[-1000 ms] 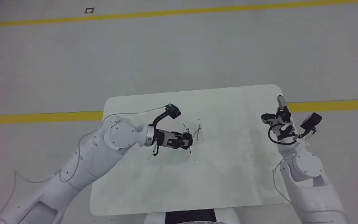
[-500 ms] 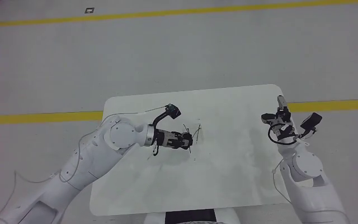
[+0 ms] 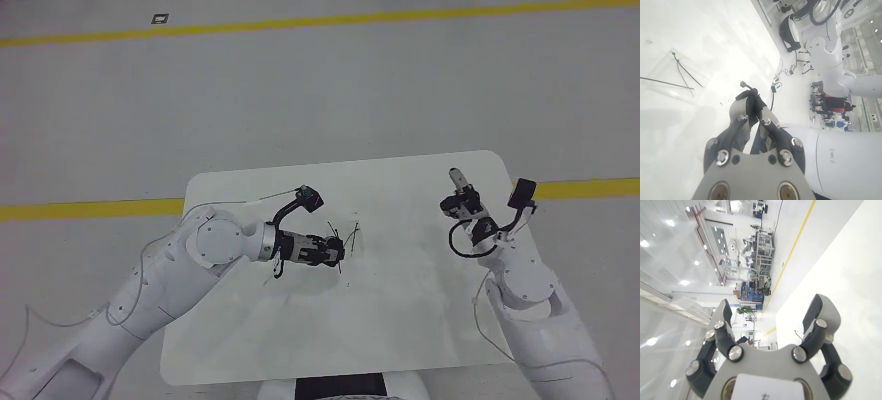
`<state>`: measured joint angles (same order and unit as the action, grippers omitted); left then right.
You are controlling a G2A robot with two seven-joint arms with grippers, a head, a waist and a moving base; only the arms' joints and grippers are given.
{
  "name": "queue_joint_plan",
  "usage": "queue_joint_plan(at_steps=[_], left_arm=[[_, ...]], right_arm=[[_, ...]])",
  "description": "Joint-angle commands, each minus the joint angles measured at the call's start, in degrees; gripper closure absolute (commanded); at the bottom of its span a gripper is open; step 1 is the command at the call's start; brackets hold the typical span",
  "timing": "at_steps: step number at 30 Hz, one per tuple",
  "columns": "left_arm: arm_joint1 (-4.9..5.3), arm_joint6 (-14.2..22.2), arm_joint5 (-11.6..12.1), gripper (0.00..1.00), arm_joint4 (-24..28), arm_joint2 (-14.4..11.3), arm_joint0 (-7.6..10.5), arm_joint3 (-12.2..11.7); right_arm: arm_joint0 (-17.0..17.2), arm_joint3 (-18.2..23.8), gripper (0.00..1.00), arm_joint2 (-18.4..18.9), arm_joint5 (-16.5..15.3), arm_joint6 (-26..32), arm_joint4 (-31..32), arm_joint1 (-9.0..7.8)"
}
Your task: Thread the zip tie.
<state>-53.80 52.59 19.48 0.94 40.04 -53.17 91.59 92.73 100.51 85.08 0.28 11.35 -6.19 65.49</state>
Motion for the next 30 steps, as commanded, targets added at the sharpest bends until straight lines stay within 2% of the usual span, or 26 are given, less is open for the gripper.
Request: queue_joint_plan(at_steps=[1, 3, 6, 17, 23, 29, 30], left_arm=[[0.0, 0.0, 0.0, 1.0, 0.0, 0.0, 0.0, 0.0], [0.0, 0.0, 0.0, 1.0, 0.0, 0.0, 0.0, 0.0], [0.0, 0.0, 0.0, 1.0, 0.0, 0.0, 0.0, 0.0], [0.05, 0.2, 0.0, 1.0, 0.05, -0.08, -0.35, -0.47], [0.95, 6.49, 0.0, 1.0, 4.39, 2.17, -0.83, -2.3], [1.69, 15.98, 0.0, 1.0, 9.66, 5.93, -2.19, -2.21], [1.65, 18.64, 0.0, 1.0, 11.61, 6.85, -2.45, -2.21]], right_arm=[[-0.99, -0.9, 0.0, -1.52, -0.29, 1.63, 3.81, -0.03], [-1.7, -1.97, 0.0, -2.83, -0.76, 2.83, 6.78, -0.04], [-2.12, -2.76, 0.0, -3.69, -2.52, 4.1, 8.05, -0.02], [-2.12, -2.76, 0.0, -3.69, -2.52, 4.1, 8.05, -0.02], [-2.12, -2.76, 0.0, -3.69, -2.52, 4.1, 8.05, -0.02], [-2.12, -2.76, 0.0, -3.69, -2.52, 4.1, 8.05, -0.02], [-2.12, -2.76, 0.0, -3.69, -2.52, 4.1, 8.05, -0.02]])
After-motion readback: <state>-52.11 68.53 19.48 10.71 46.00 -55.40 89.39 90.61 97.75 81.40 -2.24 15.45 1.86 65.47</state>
